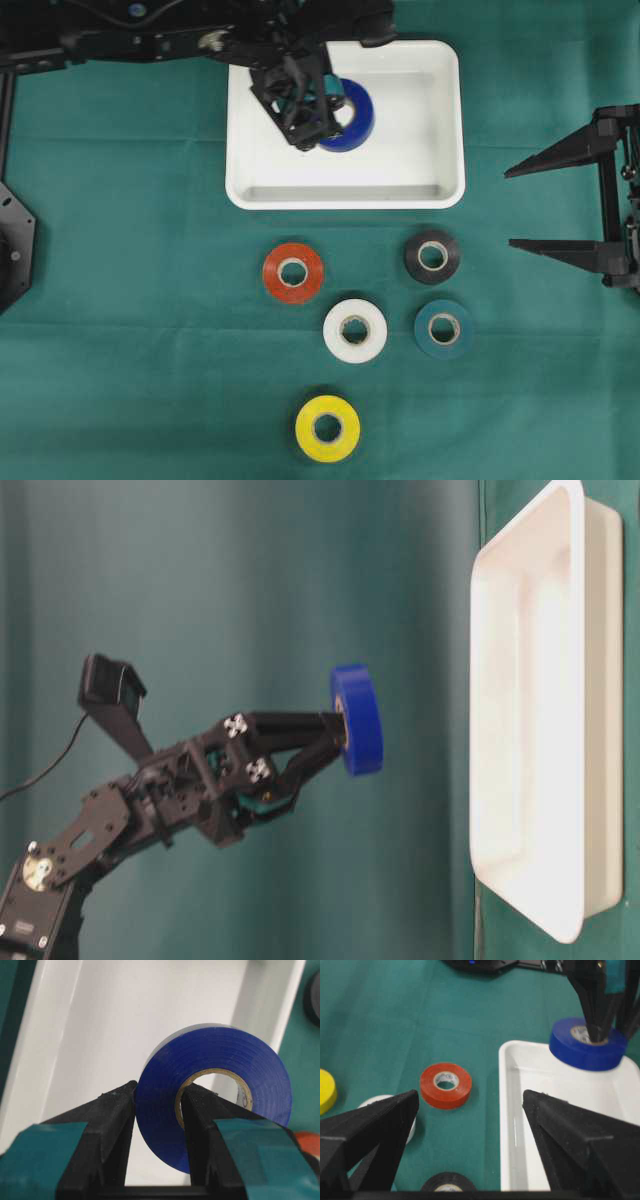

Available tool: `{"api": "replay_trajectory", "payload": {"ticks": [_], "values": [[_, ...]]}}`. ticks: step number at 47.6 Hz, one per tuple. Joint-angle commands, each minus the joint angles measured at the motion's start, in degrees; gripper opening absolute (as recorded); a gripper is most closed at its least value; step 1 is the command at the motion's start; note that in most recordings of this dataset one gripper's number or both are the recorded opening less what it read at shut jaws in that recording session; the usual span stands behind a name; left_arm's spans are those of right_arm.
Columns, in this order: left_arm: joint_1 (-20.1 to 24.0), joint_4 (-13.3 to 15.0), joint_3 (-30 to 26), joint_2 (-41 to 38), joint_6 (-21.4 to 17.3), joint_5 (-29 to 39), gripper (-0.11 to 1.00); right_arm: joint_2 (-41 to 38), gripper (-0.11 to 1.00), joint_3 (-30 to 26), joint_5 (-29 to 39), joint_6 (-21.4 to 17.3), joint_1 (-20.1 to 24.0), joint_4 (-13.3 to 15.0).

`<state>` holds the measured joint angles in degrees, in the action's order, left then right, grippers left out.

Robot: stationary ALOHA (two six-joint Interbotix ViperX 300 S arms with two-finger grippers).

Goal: Pick up the tape from a random location and place it into the white case.
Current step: 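Lift the blue tape and carry it over the white tray, then lower the blue tape into the tray and open the left gripper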

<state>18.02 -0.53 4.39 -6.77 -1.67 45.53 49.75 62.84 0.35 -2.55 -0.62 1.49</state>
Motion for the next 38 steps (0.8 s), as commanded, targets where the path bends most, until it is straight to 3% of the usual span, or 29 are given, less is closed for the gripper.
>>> {"api": "replay_trajectory", "payload": {"ticks": [1, 38], "values": [[-0.1, -0.1, -2.5, 0.3, -0.6, -0.2, 0.22, -0.2, 0.92, -1.6, -0.3, 0.0, 0.0, 0.1], [-0.1, 0.0, -2.7, 0.1, -1.4, 0.2, 0.22, -0.2, 0.92, -1.6, -0.3, 0.1, -0.1, 0.2]]}}
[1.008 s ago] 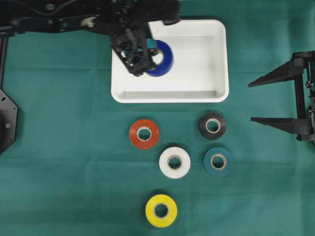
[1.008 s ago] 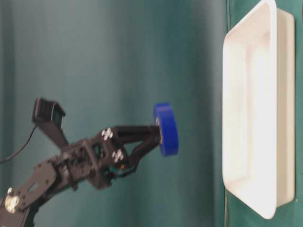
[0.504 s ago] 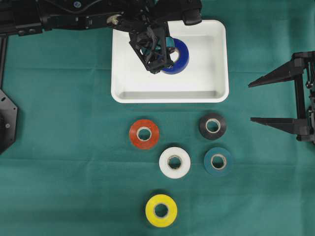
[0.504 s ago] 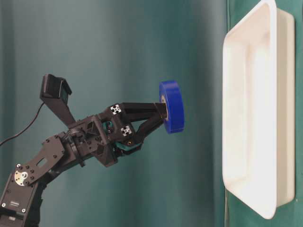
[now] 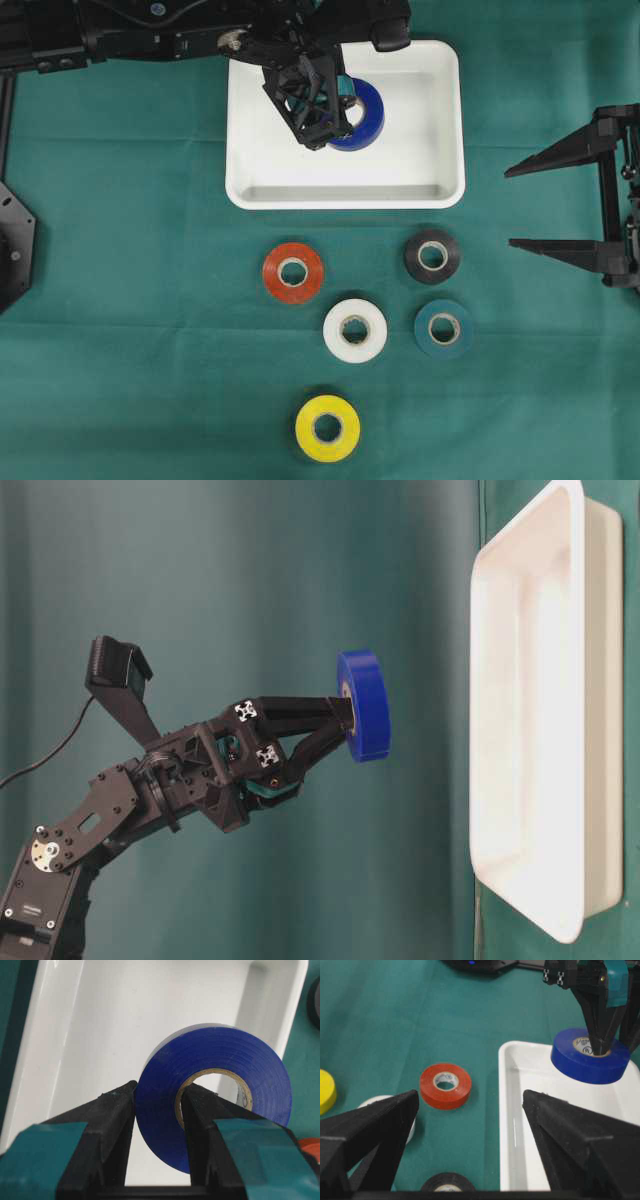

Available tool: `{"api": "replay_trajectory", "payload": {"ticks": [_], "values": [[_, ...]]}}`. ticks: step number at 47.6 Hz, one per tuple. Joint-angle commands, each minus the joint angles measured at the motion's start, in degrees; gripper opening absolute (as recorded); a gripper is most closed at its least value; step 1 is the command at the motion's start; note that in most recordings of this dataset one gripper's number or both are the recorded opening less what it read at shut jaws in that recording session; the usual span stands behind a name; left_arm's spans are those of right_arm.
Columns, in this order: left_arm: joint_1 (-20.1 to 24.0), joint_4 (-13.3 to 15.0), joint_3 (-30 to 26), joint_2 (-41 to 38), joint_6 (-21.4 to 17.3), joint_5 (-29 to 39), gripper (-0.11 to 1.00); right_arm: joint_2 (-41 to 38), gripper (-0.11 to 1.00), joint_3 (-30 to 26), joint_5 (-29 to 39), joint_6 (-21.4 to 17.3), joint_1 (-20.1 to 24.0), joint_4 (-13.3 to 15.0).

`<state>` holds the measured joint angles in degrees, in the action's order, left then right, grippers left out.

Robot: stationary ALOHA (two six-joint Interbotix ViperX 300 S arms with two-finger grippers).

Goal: Pick up the tape from a random location and place it into the white case.
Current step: 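Lower the blue tape into the tray and open the left gripper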

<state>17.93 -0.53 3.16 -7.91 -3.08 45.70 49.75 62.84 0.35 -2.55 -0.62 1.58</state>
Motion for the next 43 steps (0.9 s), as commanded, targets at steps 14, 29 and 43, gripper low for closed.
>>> {"api": "replay_trajectory", "payload": {"ticks": [14, 29, 43], "values": [[-0.1, -0.1, -1.6, 1.1, 0.0, 0.3, 0.22, -0.2, 0.92, -1.6, 0.0, 0.1, 0.0, 0.1], [0.0, -0.1, -1.2, 1.1, 0.0, 0.0, 0.22, -0.2, 0.92, -1.6, 0.1, 0.1, 0.0, 0.2], [0.2, -0.1, 2.2, -2.5, 0.2, -4.9, 0.22, -0.2, 0.92, -1.5, 0.1, 0.1, 0.0, 0.2]]}}
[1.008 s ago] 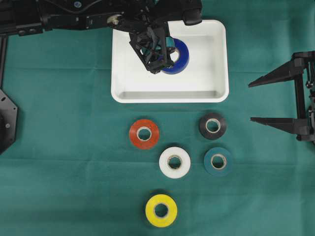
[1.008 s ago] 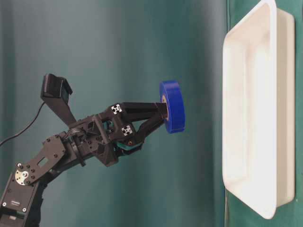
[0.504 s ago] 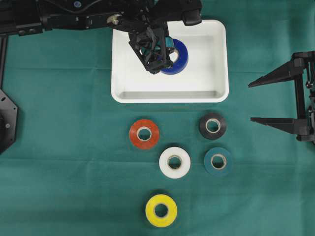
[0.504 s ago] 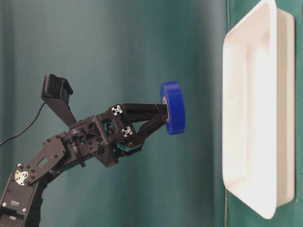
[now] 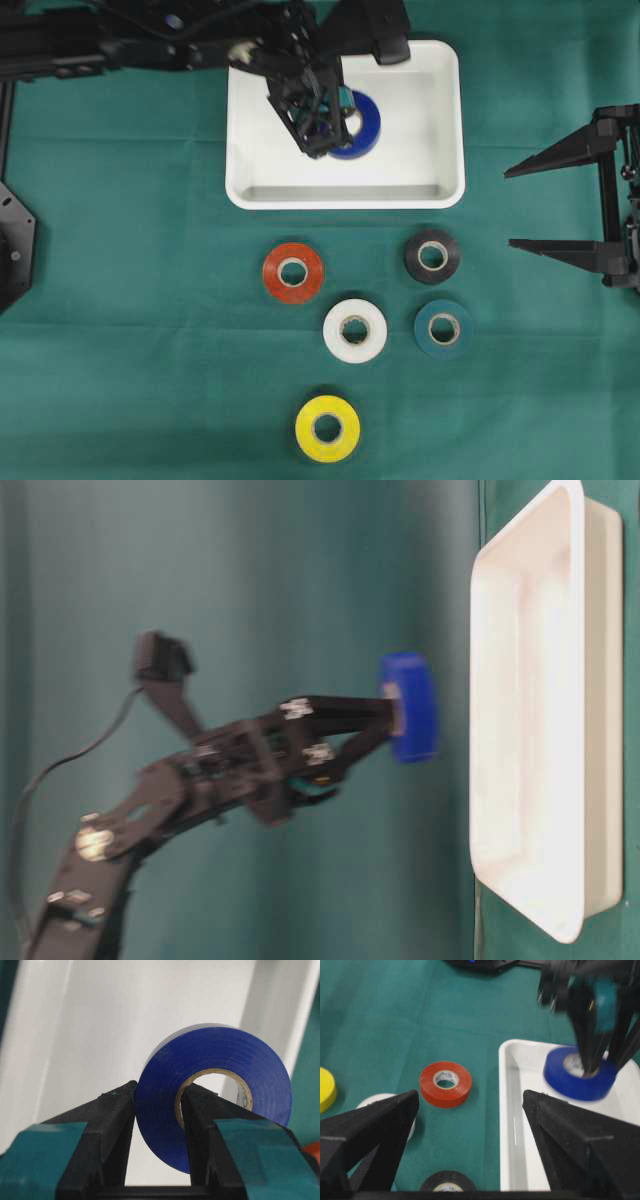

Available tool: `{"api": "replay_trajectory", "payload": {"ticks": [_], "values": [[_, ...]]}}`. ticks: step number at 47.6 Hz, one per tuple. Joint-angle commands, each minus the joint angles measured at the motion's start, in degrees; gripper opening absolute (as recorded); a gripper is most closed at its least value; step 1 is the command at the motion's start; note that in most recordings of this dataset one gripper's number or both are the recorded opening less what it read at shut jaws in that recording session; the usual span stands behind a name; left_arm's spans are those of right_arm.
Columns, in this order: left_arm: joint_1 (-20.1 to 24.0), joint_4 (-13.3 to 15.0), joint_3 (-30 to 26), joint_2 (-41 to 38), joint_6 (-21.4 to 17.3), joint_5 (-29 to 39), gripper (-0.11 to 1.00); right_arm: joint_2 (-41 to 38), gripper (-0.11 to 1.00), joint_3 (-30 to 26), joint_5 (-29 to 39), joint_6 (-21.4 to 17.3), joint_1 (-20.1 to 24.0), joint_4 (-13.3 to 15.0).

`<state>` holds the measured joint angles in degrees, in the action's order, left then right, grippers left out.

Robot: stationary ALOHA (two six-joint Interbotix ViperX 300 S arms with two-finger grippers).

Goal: Pick up the tape from a random location and place it into the white case.
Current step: 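Lower the blue tape into the tray and open the left gripper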

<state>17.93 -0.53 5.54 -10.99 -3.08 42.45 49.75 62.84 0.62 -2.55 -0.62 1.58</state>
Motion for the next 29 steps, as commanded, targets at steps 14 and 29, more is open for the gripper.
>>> {"api": "replay_trajectory", "payload": {"ticks": [14, 29], "values": [[1.8, -0.1, 1.6, -5.7, 0.0, -6.6, 0.22, -0.4, 0.92, -1.4, -0.2, 0.1, -0.1, 0.4], [2.5, -0.1, 2.3, -10.3, -0.2, -10.1, 0.22, -0.4, 0.92, -1.4, -0.2, 0.1, -0.1, 0.5]]}}
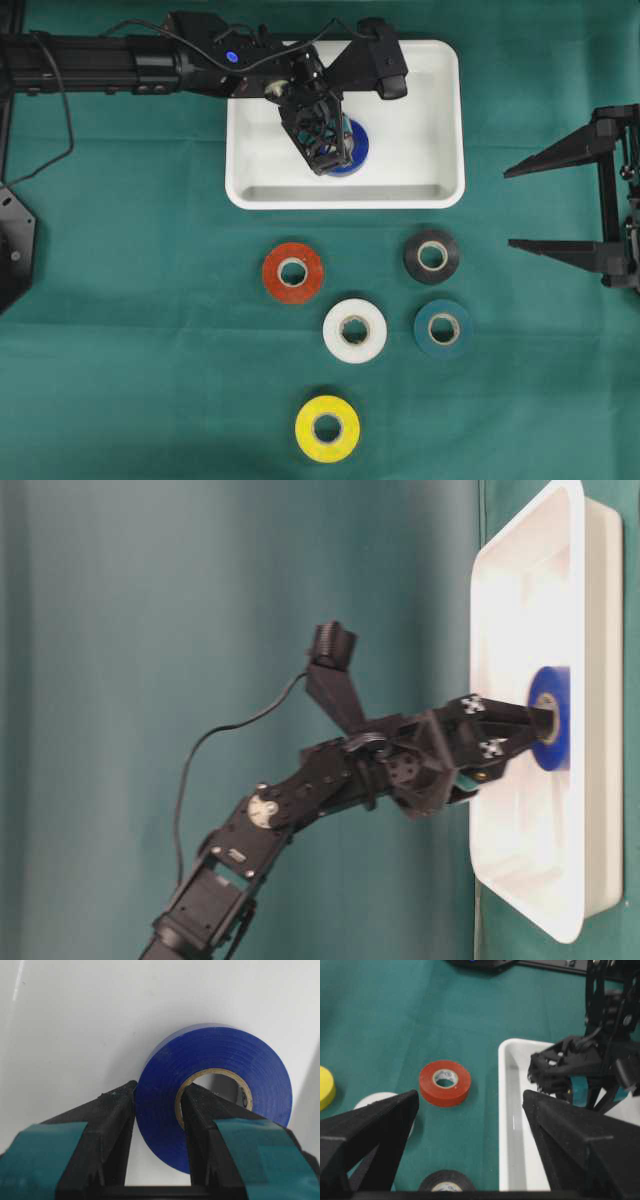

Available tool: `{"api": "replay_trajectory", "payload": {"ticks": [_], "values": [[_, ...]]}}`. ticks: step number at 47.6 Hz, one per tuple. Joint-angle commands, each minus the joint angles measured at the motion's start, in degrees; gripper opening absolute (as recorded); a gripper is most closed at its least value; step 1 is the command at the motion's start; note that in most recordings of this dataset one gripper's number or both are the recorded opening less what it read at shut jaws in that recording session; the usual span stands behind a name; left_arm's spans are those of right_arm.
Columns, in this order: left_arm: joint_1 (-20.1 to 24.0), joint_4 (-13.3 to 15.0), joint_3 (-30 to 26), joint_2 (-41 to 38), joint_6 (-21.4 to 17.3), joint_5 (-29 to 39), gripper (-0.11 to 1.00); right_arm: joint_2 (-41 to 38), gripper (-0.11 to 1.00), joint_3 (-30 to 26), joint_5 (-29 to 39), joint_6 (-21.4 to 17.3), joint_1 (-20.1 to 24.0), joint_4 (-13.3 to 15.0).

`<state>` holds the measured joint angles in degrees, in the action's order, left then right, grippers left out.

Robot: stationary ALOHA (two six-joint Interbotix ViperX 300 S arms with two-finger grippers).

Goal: Pick up the tape from a random location and place it into the white case.
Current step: 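Lower the blue tape into the tray and open the left gripper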

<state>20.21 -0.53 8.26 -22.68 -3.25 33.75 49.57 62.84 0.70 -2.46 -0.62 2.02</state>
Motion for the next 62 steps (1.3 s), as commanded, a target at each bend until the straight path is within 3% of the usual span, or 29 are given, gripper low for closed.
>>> {"api": "replay_trajectory", "payload": {"ticks": [1, 20, 22, 31, 35, 62], "values": [[0.2, -0.1, -0.4, 1.4, 0.0, -1.6, 0.22, -0.3, 0.92, -1.4, -0.3, 0.0, 0.0, 0.1], [0.3, -0.1, 0.0, 2.0, 0.1, -1.8, 0.24, -0.3, 0.92, -1.5, -0.1, 0.0, -0.1, 0.1], [0.2, -0.1, 0.0, 2.2, 0.1, -2.0, 0.3, -0.3, 0.92, -1.5, -0.1, 0.0, 0.0, 0.2], [0.3, -0.2, 0.4, 4.0, -0.1, -2.0, 0.84, -0.3, 0.92, -1.5, 0.0, 0.0, -0.1, 0.2], [0.4, -0.2, 1.1, 5.6, -0.1, -2.0, 0.97, -0.3, 0.92, -1.5, 0.0, 0.0, 0.0, 0.2], [0.4, -0.2, 3.8, 20.4, -0.1, 2.6, 0.95, 0.0, 0.92, -1.8, 0.0, -0.1, 0.0, 0.2]]}}
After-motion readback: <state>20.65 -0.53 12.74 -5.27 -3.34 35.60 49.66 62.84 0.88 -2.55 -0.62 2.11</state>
